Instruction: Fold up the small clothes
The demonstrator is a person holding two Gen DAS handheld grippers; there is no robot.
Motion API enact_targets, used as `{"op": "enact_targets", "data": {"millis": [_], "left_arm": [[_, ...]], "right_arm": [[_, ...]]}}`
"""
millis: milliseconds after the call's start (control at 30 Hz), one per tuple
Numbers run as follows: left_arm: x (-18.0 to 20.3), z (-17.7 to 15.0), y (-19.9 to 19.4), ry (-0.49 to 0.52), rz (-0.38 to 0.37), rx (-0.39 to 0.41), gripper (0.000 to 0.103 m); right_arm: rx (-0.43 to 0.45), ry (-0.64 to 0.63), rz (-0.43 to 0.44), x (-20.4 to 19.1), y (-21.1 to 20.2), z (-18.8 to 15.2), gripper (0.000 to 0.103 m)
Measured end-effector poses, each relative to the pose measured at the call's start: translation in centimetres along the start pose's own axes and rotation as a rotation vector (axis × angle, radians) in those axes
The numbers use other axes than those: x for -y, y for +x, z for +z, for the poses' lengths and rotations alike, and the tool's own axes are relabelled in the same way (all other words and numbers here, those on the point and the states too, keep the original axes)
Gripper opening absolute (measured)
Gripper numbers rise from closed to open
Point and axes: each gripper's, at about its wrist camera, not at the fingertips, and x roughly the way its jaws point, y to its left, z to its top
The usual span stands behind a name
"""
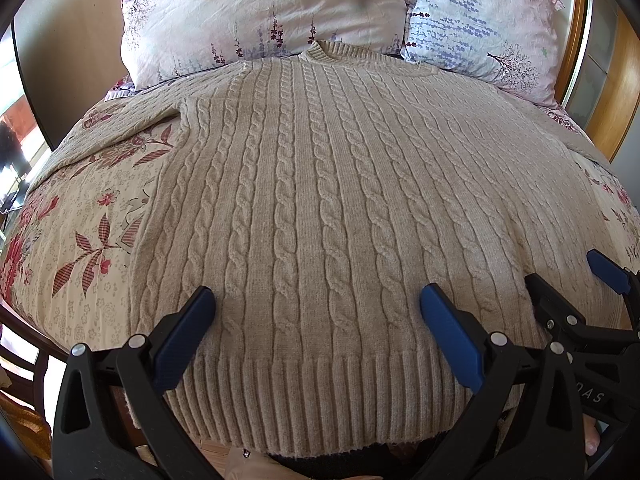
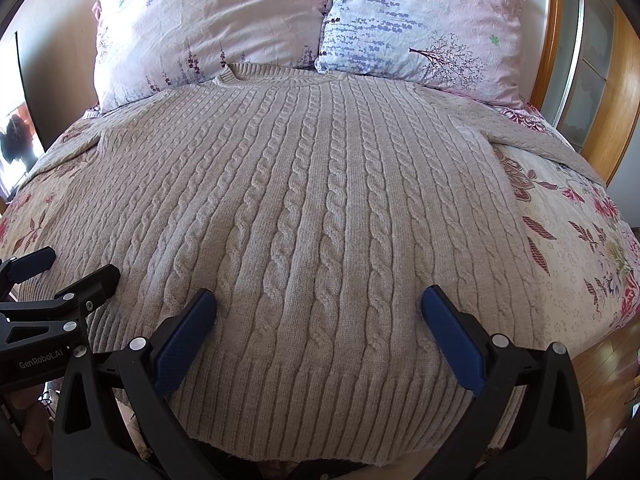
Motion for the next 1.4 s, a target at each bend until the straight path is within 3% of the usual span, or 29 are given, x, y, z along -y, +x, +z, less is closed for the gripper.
{"op": "enact_targets", "data": {"millis": [1400], "left_arm": [[0.01, 0.0, 0.0, 0.001, 0.001, -0.002, 0.101]], "right_arm": [[-0.005, -0.005, 0.001, 0.21, -0.11, 0.32, 0.102]]}}
